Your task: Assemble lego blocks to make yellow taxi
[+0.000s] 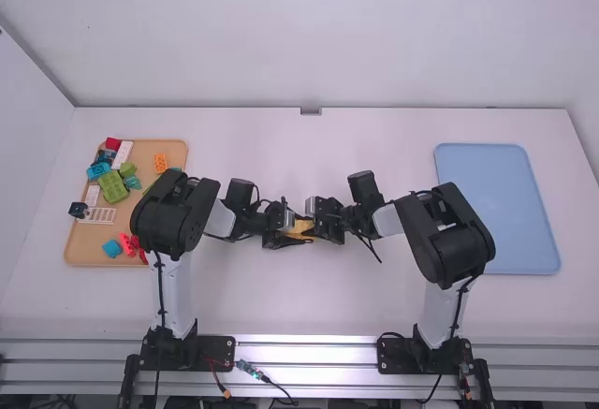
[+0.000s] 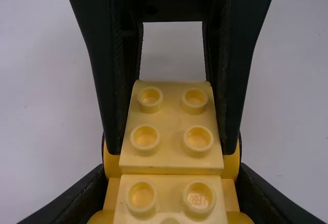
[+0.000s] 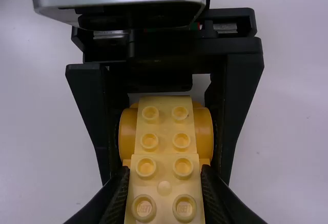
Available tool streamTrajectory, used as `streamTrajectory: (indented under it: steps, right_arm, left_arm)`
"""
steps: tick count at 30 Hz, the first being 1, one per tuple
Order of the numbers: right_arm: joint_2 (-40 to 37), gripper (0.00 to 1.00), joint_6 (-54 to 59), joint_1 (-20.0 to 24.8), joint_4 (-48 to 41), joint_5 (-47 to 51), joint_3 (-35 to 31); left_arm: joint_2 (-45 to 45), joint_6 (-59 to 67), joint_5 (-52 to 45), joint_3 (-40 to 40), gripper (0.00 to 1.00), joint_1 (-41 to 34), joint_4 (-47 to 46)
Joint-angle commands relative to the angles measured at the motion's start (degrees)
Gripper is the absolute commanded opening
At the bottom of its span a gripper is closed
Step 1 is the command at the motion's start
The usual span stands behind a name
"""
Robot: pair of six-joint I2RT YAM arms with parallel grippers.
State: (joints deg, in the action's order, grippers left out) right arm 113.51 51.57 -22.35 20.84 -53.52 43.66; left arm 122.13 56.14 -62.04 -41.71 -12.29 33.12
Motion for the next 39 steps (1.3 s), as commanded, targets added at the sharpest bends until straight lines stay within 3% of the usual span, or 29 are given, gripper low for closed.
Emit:
streamTrajectory:
  steps: [1,6,11,15,17,18,19,20,21,39]
  right_arm:
    - [1.24,0.37,-0.35,-1.29,-0.22,-0.46,0.74]
    - [1.24,0.64,-0.11,-1.29,0.04,-0.46,0.76]
    - [0.98,0.72,-0.35,-0.74,-0.28,-2.6,2.16]
    - [-0.09,0.72,-0.33,1.12,-0.26,-5.62,2.05]
    - [-1.4,0.66,-0.11,2.32,-0.26,-7.89,1.49]
    - [-2.14,0.59,0.22,2.99,-0.26,-9.49,1.14]
    - [-2.52,0.41,1.03,3.54,-0.22,-10.27,0.87]
    - [-2.65,0.07,1.38,3.96,-0.2,-10.71,0.63]
    - [-2.63,0.0,1.31,4.31,-0.26,-10.69,0.55]
    - [1.4,0.0,0.5,3.5,-1.7,-6.05,0.59]
  left_arm:
    - [0.99,1.77,7.08,1.29,0.29,-0.46,-0.74]
    - [0.99,1.77,7.08,-0.26,0.29,-0.46,-3.93]
    - [0.99,1.79,7.1,-1.18,0.28,-0.48,-5.9]
    - [0.99,2.36,7.08,-0.42,0.27,-0.48,-4.57]
    - [0.99,2.38,7.32,0.2,0.27,-0.46,-3.63]
    - [0.99,2.4,7.56,0.39,0.27,-0.48,-3.39]
    - [0.99,2.4,7.78,0.57,0.27,-0.48,-2.95]
    - [0.99,2.19,7.65,0.76,0.27,-0.46,-2.56]
    - [0.99,2.23,7.54,0.87,0.27,-0.46,-2.32]
    - [0.99,2.23,7.72,-0.22,0.26,-0.48,-4.02]
